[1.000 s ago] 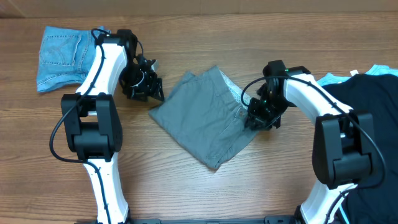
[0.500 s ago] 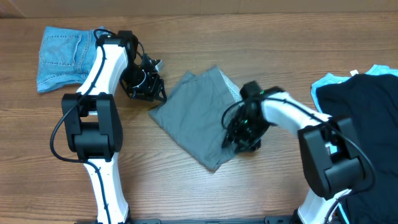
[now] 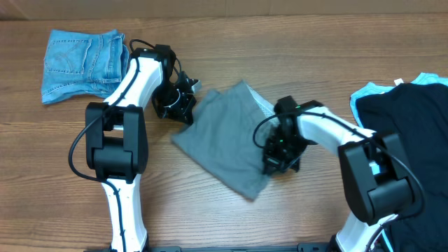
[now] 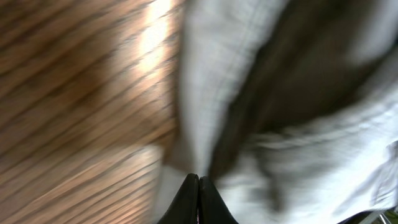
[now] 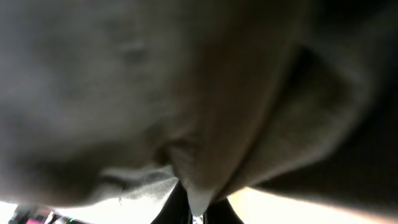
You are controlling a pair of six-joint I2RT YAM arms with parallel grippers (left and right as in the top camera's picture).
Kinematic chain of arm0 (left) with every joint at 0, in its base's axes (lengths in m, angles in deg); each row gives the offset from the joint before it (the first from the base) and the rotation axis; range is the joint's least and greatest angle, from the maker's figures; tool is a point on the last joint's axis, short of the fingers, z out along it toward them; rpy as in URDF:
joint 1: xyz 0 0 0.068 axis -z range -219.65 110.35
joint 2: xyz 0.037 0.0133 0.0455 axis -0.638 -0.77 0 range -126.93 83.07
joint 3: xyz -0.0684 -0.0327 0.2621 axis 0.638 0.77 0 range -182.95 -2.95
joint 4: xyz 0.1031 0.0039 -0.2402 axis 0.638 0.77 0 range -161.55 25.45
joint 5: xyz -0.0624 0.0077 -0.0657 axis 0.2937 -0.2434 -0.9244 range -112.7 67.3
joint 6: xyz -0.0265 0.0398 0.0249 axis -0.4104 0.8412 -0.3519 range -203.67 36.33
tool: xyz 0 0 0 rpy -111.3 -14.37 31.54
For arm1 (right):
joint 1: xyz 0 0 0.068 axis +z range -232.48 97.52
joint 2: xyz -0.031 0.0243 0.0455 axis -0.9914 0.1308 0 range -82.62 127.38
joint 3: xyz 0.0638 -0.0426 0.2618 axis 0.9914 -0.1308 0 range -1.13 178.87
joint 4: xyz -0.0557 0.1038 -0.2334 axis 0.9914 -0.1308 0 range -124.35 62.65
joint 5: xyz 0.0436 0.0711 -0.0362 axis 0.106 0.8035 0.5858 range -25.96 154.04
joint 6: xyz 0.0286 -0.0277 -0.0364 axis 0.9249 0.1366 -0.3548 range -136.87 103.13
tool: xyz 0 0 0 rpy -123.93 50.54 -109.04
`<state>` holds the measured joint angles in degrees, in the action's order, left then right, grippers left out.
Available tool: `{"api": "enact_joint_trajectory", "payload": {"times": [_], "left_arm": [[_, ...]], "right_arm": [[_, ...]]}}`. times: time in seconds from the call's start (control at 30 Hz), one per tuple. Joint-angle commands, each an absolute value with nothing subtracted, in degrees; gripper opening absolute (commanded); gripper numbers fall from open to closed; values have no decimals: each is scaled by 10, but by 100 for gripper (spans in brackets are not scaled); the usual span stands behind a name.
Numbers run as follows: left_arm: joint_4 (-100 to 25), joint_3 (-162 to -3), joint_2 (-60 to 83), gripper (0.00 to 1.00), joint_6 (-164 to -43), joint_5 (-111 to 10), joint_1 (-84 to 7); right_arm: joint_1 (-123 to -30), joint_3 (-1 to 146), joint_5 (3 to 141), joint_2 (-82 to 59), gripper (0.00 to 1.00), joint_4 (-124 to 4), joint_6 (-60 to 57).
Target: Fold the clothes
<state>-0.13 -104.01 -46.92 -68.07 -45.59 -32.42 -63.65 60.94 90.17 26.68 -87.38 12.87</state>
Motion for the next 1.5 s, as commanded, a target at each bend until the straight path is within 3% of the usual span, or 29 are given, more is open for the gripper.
{"api": "enact_joint_trajectory", "payload": {"times": [0.0,0.07,0.17,0.47,0.63,0.87,1.2,1.33,1.4,1.47], "left_arm": [[0,-1033,-464,4,-681,-439,-346],[4,-1033,-464,5,-680,-463,-354],[13,-1033,-464,17,-680,-503,-361],[30,-1033,-464,50,-678,-615,-361],[11,-1033,-464,63,-680,-627,-358],[-21,-1026,-464,69,-765,-524,-340],[-25,-1023,-465,70,-775,-523,-329],[-26,-1023,-465,70,-775,-524,-324],[-16,-1023,-465,69,-769,-526,-315],[-7,-1023,-465,66,-752,-525,-311]], "right_arm": [[-684,627,778,258,4,-879,93],[-703,637,791,258,14,-877,50],[-721,658,830,255,29,-895,-5],[-735,728,845,207,35,-963,-21],[-734,729,924,191,37,-963,-21],[-734,715,940,191,41,-964,-21],[-671,706,939,191,41,-937,-5],[-636,697,873,192,45,-908,43],[-634,694,832,192,35,-908,43],[-639,694,834,188,32,-905,24]]}}
